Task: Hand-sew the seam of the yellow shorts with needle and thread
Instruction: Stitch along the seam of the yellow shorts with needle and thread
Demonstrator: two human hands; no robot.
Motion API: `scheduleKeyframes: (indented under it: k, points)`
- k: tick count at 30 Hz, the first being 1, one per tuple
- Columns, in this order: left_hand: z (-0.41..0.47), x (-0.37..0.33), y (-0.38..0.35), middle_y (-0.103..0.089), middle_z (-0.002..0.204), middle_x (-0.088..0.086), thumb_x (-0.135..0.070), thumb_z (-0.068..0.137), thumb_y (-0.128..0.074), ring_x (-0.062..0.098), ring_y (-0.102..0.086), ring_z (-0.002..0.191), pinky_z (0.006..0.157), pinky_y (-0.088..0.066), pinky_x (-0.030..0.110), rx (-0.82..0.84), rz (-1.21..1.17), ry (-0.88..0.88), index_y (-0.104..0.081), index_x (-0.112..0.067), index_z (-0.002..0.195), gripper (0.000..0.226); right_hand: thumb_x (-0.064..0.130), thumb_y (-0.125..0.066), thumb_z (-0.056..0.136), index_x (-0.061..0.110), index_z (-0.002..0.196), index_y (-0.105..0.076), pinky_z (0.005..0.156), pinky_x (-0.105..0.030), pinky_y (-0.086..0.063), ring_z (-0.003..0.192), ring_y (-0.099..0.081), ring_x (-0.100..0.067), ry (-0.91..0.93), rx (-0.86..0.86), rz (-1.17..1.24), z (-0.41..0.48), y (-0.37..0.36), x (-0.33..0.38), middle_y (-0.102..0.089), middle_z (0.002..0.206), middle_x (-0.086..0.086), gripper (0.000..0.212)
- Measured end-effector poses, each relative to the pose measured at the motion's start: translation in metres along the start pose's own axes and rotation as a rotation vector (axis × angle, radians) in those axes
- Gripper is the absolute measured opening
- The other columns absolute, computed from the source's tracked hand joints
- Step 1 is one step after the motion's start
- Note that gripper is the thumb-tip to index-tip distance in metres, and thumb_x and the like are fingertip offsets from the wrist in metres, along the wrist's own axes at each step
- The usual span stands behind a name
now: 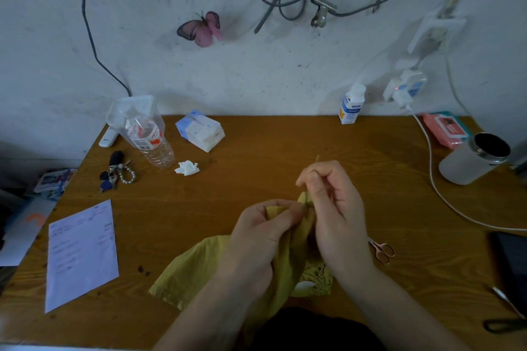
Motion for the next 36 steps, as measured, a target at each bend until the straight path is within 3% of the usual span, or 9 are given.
scheduleKeyframes:
  k: [2,5,8,10,16,21,28,36]
  points:
    - [0.001,-0.001,0.007,-0.067,0.063,0.006,-0.007,0.087,-0.058,0.021,-0.062,0.063,0.081,-0.052,0.043,-0.03,-0.035,-0.008,-0.068,-0.004,0.074,0.017,0.012,-0.041,0.095,0.016,0.08,-0.058,0.059,-0.016,-0.039,0.062,-0.046,-0.004,-0.164,0.028,0.236,0.003,0.007,0.002,-0.056,0.072,0.007,0.023]
    - [0.002,-0.001,0.022,-0.069,0.072,0.016,-0.01,0.083,-0.063,0.024,-0.067,0.064,0.065,-0.059,0.034,-0.086,-0.052,-0.007,-0.074,-0.006,0.077,0.013,0.02,-0.045,0.091,0.02,0.072,-0.059,0.044,-0.015,-0.033,0.05,-0.04,-0.005,-0.472,0.056,0.741,0.007,0.019,0.002,-0.056,0.065,0.004,0.024]
    - [0.002,-0.009,0.033,-0.072,0.077,0.015,-0.014,0.08,-0.062,0.024,-0.069,0.068,0.065,-0.059,0.031,-0.134,0.029,-0.062,-0.074,-0.011,0.075,0.014,0.016,-0.044,0.085,0.016,0.07,-0.059,0.039,-0.016,-0.036,0.045,-0.04,-0.006,-0.625,-0.007,0.95,0.01,0.032,-0.003,-0.049,0.056,0.002,0.022]
    - [0.0,-0.013,0.041,-0.073,0.08,0.016,-0.014,0.081,-0.061,0.026,-0.069,0.072,0.069,-0.059,0.033,-0.187,0.08,-0.101,-0.074,-0.011,0.077,0.013,0.017,-0.044,0.084,0.015,0.071,-0.057,0.039,-0.016,-0.037,0.044,-0.039,-0.006,-0.651,-0.062,0.972,0.012,0.041,-0.007,-0.046,0.055,0.003,0.018]
    - [-0.004,-0.022,0.056,-0.074,0.073,0.008,-0.01,0.085,-0.059,0.016,-0.07,0.062,0.052,-0.053,0.017,-0.278,0.092,-0.162,-0.072,-0.01,0.079,0.015,0.02,-0.047,0.082,0.014,0.078,-0.054,0.04,-0.015,-0.035,0.045,-0.035,-0.005,-0.713,-0.199,0.941,0.006,0.063,-0.027,-0.041,0.055,0.006,0.01]
    - [-0.004,-0.026,0.062,-0.074,0.071,0.006,-0.012,0.084,-0.061,0.015,-0.071,0.063,0.053,-0.053,0.018,-0.312,0.065,-0.165,-0.076,-0.018,0.069,0.021,0.022,-0.049,0.08,0.015,0.079,-0.055,0.039,-0.014,-0.034,0.045,-0.033,-0.003,-0.763,-0.309,0.912,-0.001,0.082,-0.041,-0.04,0.054,0.007,0.008]
    - [-0.004,-0.028,0.065,-0.074,0.071,0.004,-0.014,0.083,-0.062,0.015,-0.071,0.065,0.054,-0.054,0.019,-0.331,0.063,-0.159,-0.076,-0.022,0.069,0.022,0.02,-0.042,0.095,0.018,0.083,-0.055,0.041,-0.013,-0.034,0.046,-0.034,-0.003,-0.815,-0.49,0.923,-0.007,0.105,-0.063,-0.04,0.055,0.009,0.017]
    - [-0.004,-0.031,0.065,-0.074,0.07,0.002,-0.016,0.08,-0.064,0.013,-0.071,0.063,0.053,-0.053,0.017,-0.356,0.071,-0.163,-0.076,-0.024,0.069,0.019,0.021,-0.041,0.096,0.018,0.085,-0.054,0.041,-0.013,-0.033,0.046,-0.035,-0.002,-0.833,-0.58,0.909,-0.01,0.114,-0.079,-0.04,0.055,0.01,0.018]
Point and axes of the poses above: each hand's wrist, its own z-axis towards the middle knuckle, its own y-axis out of the back of the hand, x = y × z, the point moved 2 cm from there along z, towards the middle knuckle
